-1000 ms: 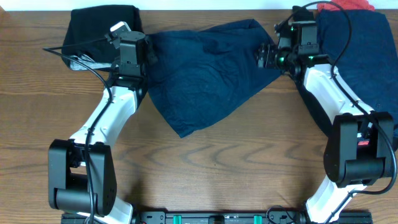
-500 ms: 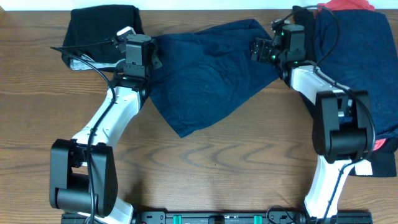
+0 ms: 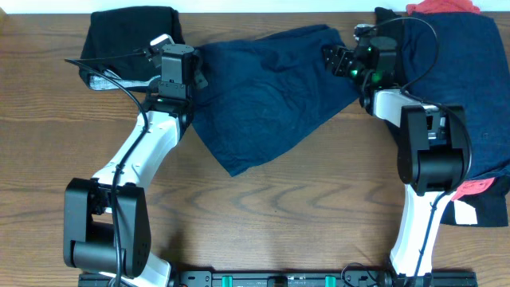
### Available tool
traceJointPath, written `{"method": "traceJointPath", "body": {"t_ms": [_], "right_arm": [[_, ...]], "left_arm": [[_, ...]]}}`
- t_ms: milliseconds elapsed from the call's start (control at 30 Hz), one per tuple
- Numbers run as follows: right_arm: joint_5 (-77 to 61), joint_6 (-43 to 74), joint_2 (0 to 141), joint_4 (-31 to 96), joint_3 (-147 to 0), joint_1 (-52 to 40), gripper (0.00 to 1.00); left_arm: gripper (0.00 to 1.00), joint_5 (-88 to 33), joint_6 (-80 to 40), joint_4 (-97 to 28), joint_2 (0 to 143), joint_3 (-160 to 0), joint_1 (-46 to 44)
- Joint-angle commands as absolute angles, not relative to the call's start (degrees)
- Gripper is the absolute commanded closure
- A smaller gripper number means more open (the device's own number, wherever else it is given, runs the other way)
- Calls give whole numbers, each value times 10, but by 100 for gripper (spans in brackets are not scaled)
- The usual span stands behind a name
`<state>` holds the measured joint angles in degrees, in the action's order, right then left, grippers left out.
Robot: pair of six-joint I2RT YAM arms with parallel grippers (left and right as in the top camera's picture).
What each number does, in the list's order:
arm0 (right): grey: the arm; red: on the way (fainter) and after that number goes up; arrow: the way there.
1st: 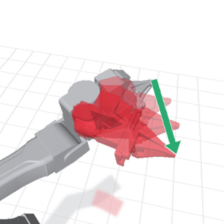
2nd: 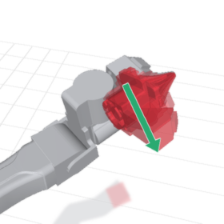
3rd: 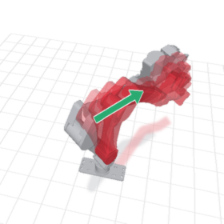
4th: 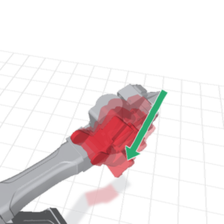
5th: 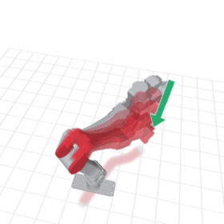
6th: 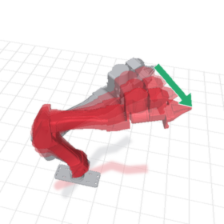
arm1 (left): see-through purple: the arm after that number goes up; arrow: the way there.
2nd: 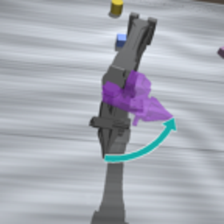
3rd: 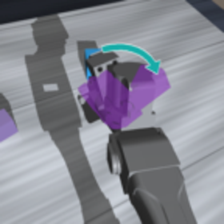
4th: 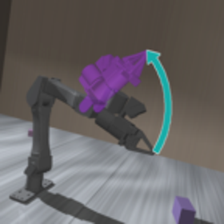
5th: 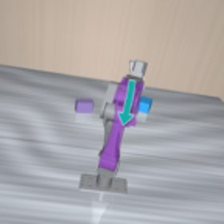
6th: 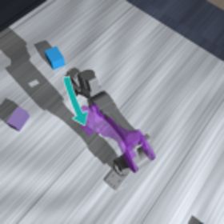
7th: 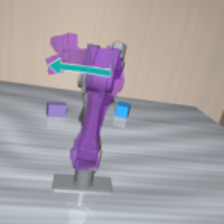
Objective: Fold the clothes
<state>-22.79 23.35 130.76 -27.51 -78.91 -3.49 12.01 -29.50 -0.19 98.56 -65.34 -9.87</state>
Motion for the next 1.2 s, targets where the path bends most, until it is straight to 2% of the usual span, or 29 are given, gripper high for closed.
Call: {"method": "traceJointPath", "body": {"t_ms": [0,33,67,133,200,267,500,633,767,800,867,900,933,1000,1033,1100,1167], "right_arm": [[-256,258,1311,-301,-792,-52,28],[-256,260,1311,-306,-795,-55,30],[-256,262,1311,-306,-798,-57,35],[-256,261,1311,-306,-806,-61,54],[-256,261,1311,-306,-811,-64,89],[-256,261,1311,-306,-817,-66,97],[-263,252,1311,-306,-855,-66,99],[-269,234,1311,-295,-913,-69,99],[-196,196,1311,-287,-960,-81,99],[-172,184,1311,-293,-967,-87,99],[-143,165,1311,-311,-973,-96,99],[-128,162,1311,-322,-975,-103,99],[-112,162,1311,-335,-976,-110,73],[-101,162,1311,-342,-979,-117,31],[-101,162,1311,-340,-980,-120,20],[-104,162,1311,-331,-982,-121,3],[-122,162,1310,-318,-982,-119,1]], "left_arm": [[94,125,-281,-4,973,-659,-100],[94,125,-281,-4,973,-659,-100],[94,125,-281,-4,973,-659,-100],[94,125,-281,-4,973,-659,-100],[94,125,-281,-4,973,-659,-100],[94,125,-281,-4,973,-659,-100],[94,134,-276,32,973,-659,-97],[94,135,-275,113,973,-659,-87],[94,179,-275,205,973,-659,-75],[90,188,-275,223,973,-659,-73],[64,199,-275,248,973,-659,-67],[39,203,-275,258,973,-659,-64],[2,207,-275,263,973,-659,-60],[2,207,-275,262,973,-659,-53],[2,206,-275,258,973,-659,-50],[2,206,-275,241,972,-659,-47],[2,206,-267,215,967,-659,-47]]}}
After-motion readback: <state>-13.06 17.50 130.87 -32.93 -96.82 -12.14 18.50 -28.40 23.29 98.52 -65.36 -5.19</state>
